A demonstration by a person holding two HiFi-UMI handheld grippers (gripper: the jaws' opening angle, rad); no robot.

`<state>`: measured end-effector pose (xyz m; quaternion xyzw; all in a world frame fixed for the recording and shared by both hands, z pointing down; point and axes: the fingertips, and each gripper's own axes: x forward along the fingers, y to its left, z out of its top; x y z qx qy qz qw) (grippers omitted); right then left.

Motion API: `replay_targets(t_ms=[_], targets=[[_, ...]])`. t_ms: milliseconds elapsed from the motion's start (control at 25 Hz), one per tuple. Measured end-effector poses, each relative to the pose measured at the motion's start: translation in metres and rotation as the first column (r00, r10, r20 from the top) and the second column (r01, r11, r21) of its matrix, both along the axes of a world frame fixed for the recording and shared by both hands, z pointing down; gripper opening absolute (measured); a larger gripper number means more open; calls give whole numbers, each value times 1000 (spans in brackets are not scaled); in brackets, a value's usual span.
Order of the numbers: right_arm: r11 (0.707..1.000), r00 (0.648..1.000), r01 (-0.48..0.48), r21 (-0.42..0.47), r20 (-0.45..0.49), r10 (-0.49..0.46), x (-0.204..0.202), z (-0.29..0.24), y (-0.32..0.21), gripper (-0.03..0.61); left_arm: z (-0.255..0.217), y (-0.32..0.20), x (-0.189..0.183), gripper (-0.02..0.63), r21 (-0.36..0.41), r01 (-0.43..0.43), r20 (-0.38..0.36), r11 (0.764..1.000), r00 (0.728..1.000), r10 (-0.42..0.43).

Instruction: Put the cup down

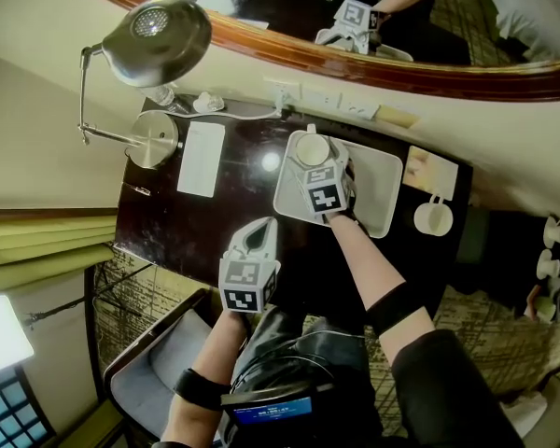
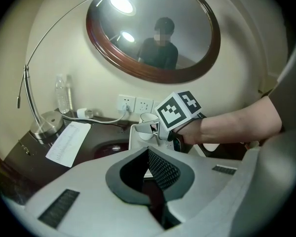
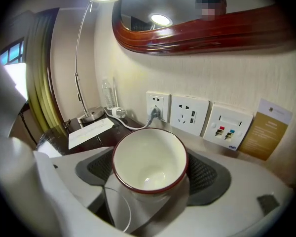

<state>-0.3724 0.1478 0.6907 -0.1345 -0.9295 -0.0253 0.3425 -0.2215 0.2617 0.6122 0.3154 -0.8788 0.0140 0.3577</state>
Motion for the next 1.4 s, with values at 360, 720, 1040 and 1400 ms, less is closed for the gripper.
replay_targets(t_ms=[360, 720, 1040, 1400], targets=[[1000, 1000, 6, 1, -2, -6, 0, 0, -2, 405, -1, 10, 6, 5, -13, 14, 1, 1000, 1000, -14], [999, 999, -5, -38, 51, 7, 36, -37, -18, 405, -11, -1, 24, 5, 2, -31, -4, 1000, 1000, 31], [995, 996, -78, -56, 43, 80, 132, -67, -48, 405, -25, -40, 56, 5, 27, -133, -3, 991, 991, 134], [973, 973, -229, -38, 26, 230, 251, -70, -123, 405, -30, -104, 110, 5, 28, -301, 3, 953, 954, 301]])
